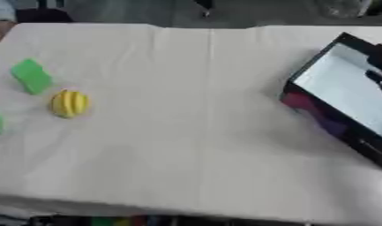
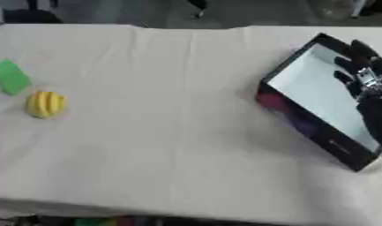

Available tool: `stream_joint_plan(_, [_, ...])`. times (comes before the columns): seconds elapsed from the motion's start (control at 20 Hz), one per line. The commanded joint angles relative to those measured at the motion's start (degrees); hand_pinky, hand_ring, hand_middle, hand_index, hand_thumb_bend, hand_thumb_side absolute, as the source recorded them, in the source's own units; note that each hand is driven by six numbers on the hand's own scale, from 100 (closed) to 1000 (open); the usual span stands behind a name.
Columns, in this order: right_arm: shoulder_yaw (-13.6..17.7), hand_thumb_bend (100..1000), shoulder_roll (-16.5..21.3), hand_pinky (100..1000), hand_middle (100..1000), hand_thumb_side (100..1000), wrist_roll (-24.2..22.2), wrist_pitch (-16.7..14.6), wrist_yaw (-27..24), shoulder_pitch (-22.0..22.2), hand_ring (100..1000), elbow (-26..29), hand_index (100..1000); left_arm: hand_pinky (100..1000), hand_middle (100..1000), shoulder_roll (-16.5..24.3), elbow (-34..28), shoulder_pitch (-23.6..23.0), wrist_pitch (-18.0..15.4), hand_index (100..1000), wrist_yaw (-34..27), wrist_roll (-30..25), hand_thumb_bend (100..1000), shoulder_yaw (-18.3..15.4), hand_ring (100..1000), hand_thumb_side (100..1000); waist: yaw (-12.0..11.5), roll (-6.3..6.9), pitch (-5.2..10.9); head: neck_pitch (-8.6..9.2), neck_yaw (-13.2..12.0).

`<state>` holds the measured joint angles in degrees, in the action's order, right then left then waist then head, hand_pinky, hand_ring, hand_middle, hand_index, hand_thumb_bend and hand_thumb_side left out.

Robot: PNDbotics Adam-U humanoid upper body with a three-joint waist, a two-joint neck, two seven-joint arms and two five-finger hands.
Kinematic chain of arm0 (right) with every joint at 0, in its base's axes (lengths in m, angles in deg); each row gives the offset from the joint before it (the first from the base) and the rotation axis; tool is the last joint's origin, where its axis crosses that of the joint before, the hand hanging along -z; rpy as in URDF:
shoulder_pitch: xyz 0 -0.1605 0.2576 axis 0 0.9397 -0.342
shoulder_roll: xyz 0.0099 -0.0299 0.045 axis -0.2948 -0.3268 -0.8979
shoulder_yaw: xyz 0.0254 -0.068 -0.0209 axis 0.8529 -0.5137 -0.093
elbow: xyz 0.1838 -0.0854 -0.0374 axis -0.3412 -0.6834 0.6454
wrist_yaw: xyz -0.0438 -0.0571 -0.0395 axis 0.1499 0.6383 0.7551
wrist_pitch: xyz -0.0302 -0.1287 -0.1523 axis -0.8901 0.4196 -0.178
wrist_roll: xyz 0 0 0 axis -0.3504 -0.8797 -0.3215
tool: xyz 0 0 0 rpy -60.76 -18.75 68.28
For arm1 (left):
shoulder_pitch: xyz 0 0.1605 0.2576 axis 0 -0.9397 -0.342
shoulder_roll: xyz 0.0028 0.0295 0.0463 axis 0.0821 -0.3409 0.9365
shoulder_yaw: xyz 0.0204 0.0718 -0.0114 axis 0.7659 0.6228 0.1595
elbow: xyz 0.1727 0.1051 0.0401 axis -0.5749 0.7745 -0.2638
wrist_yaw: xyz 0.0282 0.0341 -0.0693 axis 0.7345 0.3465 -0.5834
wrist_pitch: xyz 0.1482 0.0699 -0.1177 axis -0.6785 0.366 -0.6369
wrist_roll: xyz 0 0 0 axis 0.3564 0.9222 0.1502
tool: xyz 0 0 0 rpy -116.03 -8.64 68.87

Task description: Pick up the objects with one hand, pass them to the other hand, and then place them into the box on the other side of the table.

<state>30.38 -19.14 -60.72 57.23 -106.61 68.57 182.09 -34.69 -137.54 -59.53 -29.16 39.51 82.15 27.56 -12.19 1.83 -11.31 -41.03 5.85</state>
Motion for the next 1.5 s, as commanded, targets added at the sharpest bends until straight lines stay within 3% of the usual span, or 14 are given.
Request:
stream_joint_plan(0.05, [0.72,100,2.4,1000,1000,594,0.34,-0.32,0.53,0.12,1000,1.25,1000,805,808,6.71,3.84,3.6,2.82,893,3.09,-2.92,545,2.02,784,474,-0.23,0.81,0.0,0.27,-0.94])
stream_joint_plan(0.2, [0.74,100,2.72,1000,1000,591,0.44,-0.6,0.64,0.44,1000,1.34,1000,815,812,11.27,8.39,6.96,5.18,896,5.83,-5.72,574,4.04,794,466,-0.3,0.88,0.08,0.41,-2.52])
stream_joint_plan(0.35, [0.67,100,2.94,1000,1000,589,0.42,-0.88,0.78,0.61,1000,1.44,1000,822,814,15.61,12.73,9.21,5.2,896,8.16,-8.39,611,5.99,800,453,-0.14,0.82,-0.01,1.12,-3.86])
stream_joint_plan(0.65, [0.52,100,3.16,1000,1000,583,0.3,-1.73,1.26,0.8,1000,1.84,1000,840,817,24.58,21.29,12.24,0.4,894,11.15,-13.91,710,8.94,818,405,0.85,0.31,-0.68,2.31,-4.55])
stream_joint_plan(0.8, [0.34,100,3.13,1000,1000,583,0.21,-2.04,1.41,0.69,1000,2.02,1000,840,817,29.25,23.52,12.55,-2.47,894,10.37,-16.78,710,9.22,818,405,1.41,0.02,-0.99,2.4,-4.93])
stream_joint_plan(1.0, [0.2,100,3.4,1000,1000,582,0.13,-2.62,1.92,0.7,1000,2.29,1000,874,823,34.88,27.5,12.9,-6.31,890,9.38,-20.63,807,11.0,851,373,1.98,-0.35,-1.82,1.91,-5.43])
stream_joint_plan(1.3, [0.1,100,3.51,1000,1000,583,0.14,-3.08,2.7,1.01,1000,2.31,1000,893,788,36.67,34.68,14.08,-11.96,869,12.09,-26.28,842,12.32,869,357,1.83,-0.58,-2.29,2.17,-5.8])
stream_joint_plan(1.5, [0.02,100,3.52,1000,1000,584,0.1,-3.13,2.88,1.03,1000,2.28,1000,894,790,36.53,38.88,15.27,-15.6,869,15.49,-29.98,847,11.46,871,351,1.48,-0.61,-2.33,2.45,-7.03])
